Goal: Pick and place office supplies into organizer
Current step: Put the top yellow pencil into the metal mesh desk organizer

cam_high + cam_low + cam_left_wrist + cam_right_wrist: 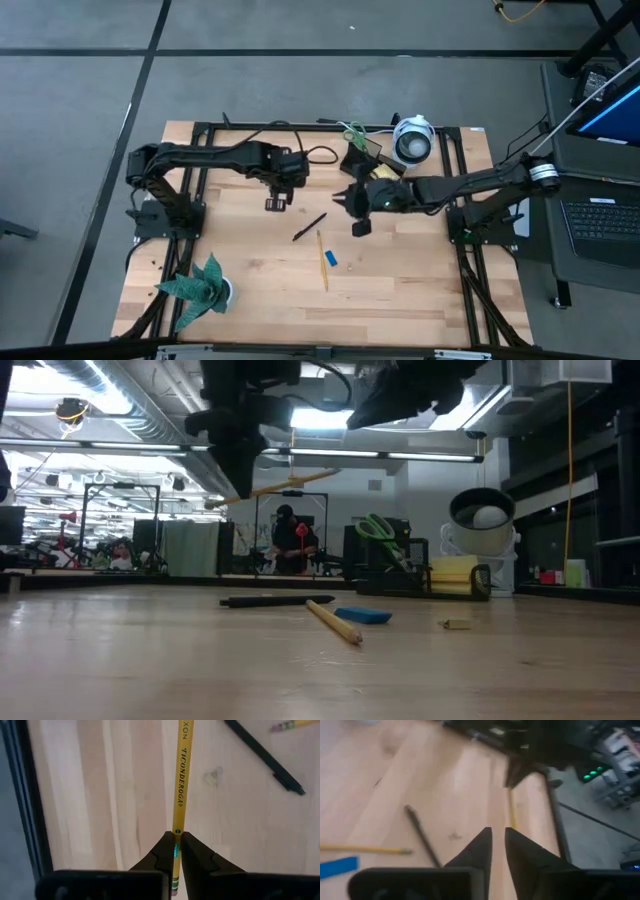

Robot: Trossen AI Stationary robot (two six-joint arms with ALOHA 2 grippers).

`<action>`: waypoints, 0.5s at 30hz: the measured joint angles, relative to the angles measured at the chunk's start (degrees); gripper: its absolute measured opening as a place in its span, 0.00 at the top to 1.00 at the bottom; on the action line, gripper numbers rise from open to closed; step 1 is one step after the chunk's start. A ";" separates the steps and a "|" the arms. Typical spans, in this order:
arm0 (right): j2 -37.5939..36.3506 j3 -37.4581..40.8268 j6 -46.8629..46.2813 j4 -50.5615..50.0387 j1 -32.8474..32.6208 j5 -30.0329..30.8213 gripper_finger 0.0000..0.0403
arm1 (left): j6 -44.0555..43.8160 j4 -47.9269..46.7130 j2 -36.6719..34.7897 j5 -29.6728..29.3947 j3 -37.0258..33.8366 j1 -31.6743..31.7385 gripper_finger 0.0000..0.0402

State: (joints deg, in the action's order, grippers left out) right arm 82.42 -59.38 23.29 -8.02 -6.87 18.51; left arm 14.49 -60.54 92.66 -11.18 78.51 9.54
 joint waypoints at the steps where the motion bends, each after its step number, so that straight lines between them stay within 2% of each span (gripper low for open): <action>1: 0.88 -1.05 0.82 -1.24 -0.53 0.03 0.83 | 0.65 -0.62 0.55 0.40 1.06 -0.14 0.96; 3: 2.51 -2.50 3.02 -2.94 -1.93 1.65 0.79 | 1.61 -1.25 1.23 0.83 3.06 -0.13 0.96; 7: 5.54 -5.15 8.69 -3.42 -4.14 9.88 0.73 | 4.00 -1.47 2.23 2.36 6.29 -0.06 0.96; 10: 7.69 -7.18 9.14 -3.46 -4.98 14.66 0.71 | 4.10 -0.94 2.21 4.12 8.30 -0.06 0.96; 15: 10.20 -8.77 9.39 -3.45 -5.00 16.90 0.70 | 2.80 -0.91 2.21 5.36 10.01 -0.61 0.96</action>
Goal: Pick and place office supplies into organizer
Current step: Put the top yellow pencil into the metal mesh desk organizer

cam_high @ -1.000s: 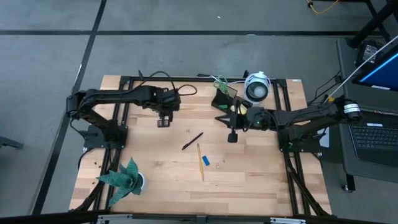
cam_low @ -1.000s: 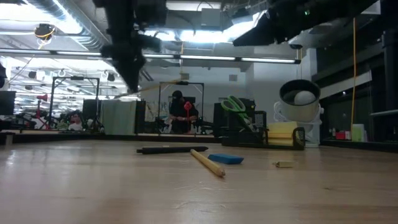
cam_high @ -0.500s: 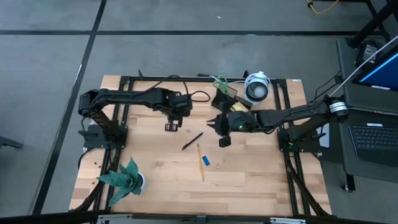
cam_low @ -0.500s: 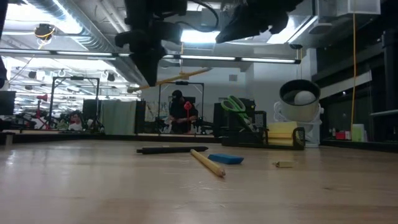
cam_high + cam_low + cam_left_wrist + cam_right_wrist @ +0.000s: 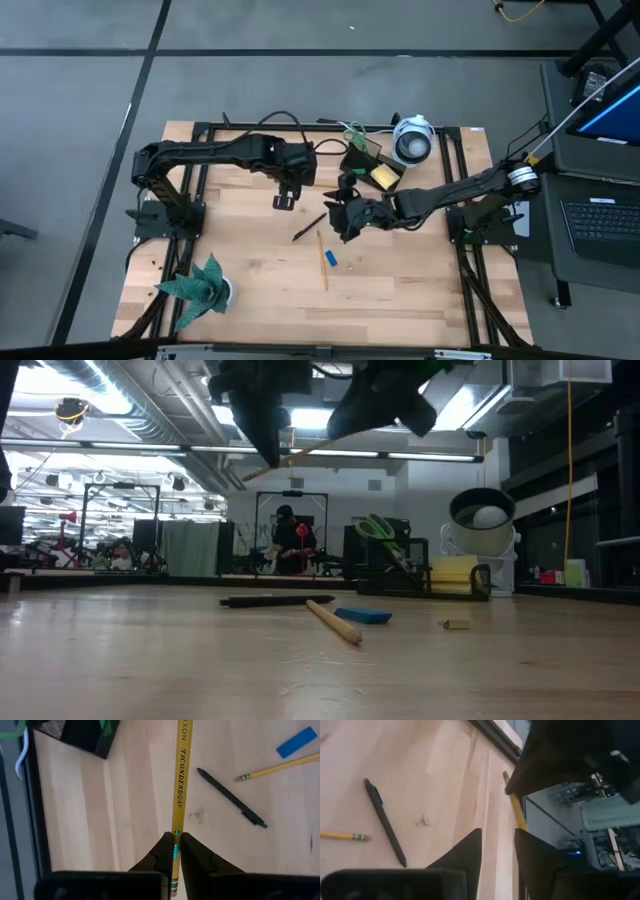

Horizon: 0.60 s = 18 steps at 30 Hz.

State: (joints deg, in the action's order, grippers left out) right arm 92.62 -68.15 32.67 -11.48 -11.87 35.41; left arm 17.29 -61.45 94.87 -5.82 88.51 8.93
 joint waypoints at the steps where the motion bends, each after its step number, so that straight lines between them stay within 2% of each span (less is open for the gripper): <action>1: 0.45 -0.05 0.52 0.00 0.01 0.46 0.70 | -0.08 -0.02 0.00 0.04 0.00 -0.24 0.96; 7: 2.05 -0.05 6.59 1.70 0.53 3.39 0.70 | -1.44 -0.10 0.02 1.20 0.00 -1.12 0.96; 18: 2.37 -0.07 8.47 5.04 3.47 3.54 0.71 | -1.63 -0.13 0.02 1.28 0.00 -1.08 0.96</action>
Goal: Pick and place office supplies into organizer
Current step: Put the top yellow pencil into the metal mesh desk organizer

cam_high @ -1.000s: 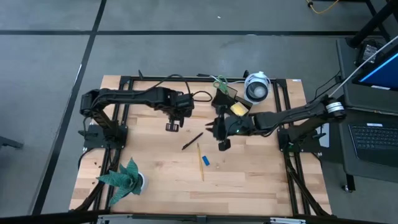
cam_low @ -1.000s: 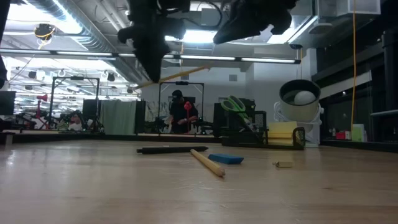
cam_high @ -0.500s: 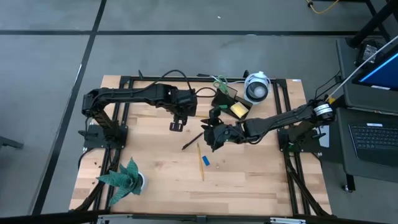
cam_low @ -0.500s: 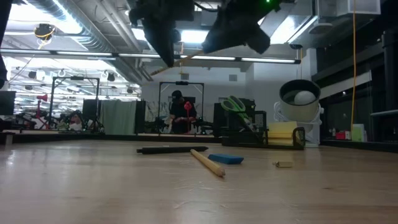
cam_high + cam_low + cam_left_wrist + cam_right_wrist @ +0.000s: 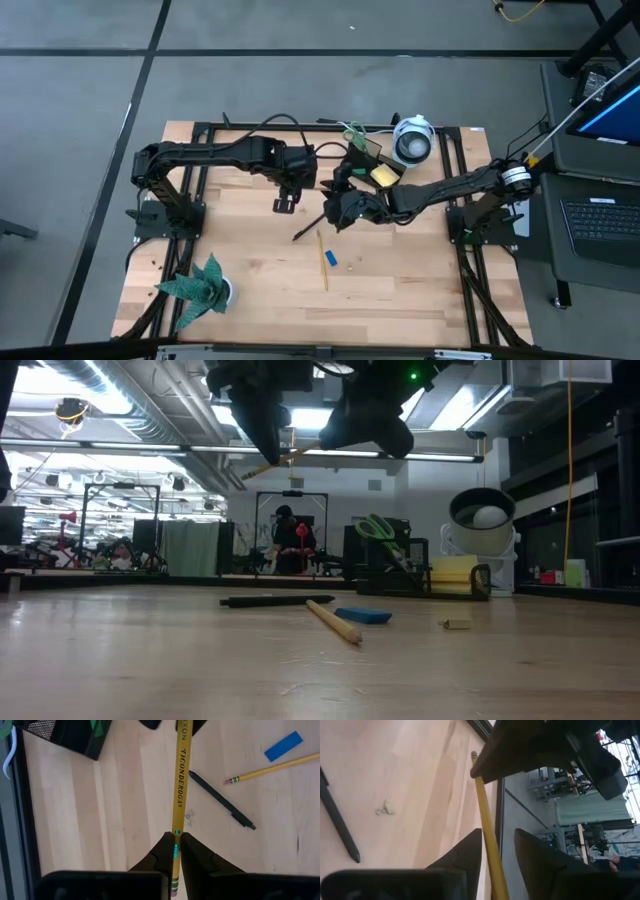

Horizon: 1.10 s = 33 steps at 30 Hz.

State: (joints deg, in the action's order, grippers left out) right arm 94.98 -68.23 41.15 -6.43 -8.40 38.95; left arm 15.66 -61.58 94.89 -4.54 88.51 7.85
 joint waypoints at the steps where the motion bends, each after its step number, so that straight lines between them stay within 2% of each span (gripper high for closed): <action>1: 0.12 0.00 0.02 0.37 0.04 -0.01 0.71 | 0.00 0.01 0.00 -0.01 0.00 0.01 0.96; 18: 0.19 0.02 1.22 0.29 0.00 -0.54 0.89 | 1.64 -0.19 -0.05 -0.26 -0.02 0.07 0.96; 28: 0.19 0.02 1.20 -0.81 0.00 -0.53 0.91 | 3.58 -1.27 -0.48 -0.37 0.00 0.07 0.95; 33: -0.12 0.01 1.24 -1.80 0.00 0.09 0.91 | 3.61 -2.17 -1.31 -0.45 -0.01 0.14 0.90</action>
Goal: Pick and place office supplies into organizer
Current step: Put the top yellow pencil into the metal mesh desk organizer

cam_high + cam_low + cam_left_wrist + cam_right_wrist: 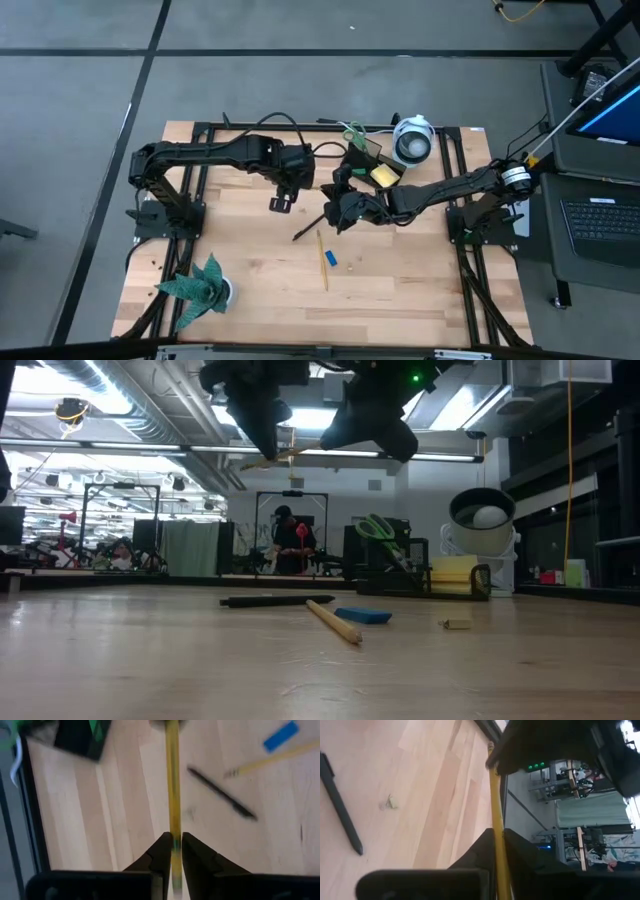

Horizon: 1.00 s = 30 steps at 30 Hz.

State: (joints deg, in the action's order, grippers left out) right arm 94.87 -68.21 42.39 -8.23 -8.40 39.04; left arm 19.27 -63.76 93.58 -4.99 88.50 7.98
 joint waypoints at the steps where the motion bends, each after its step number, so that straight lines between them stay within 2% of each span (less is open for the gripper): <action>1: -0.25 0.01 0.04 -0.37 -0.03 0.09 0.91 | 0.01 -1.09 -0.14 -0.18 -0.05 0.11 0.89; 6: -2.08 0.01 -0.13 -3.26 -0.18 3.31 0.91 | -0.39 -3.51 -2.20 -1.56 -0.08 1.11 0.82; 11: -4.68 0.01 -0.48 -9.22 -0.50 7.23 0.91 | -0.26 -4.10 -5.28 -0.72 -0.06 3.19 0.81; 15: -6.77 -0.71 -3.36 -17.87 -0.49 7.16 0.91 | -0.44 1.20 -7.64 3.06 -1.43 4.89 0.82; 19: -8.41 -3.07 -8.01 -28.00 0.20 7.08 0.91 | 0.23 8.69 -9.87 11.38 -5.48 6.92 0.85; 21: -8.61 -4.84 -10.69 -32.78 0.92 6.68 0.91 | 0.91 11.29 -10.82 13.60 -7.90 7.87 0.86; 27: -8.51 -8.97 -16.73 -43.04 5.65 -0.99 0.91 | 1.99 18.76 -13.39 13.78 -15.41 9.31 0.89; 30: -8.46 -9.00 -16.85 -46.49 8.45 -1.66 0.91 | 2.46 23.49 -14.80 13.84 -19.77 9.95 0.91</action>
State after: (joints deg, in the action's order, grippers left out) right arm 86.41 -77.21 25.54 -54.72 0.04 37.39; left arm 21.73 -40.27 78.78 8.85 68.73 17.94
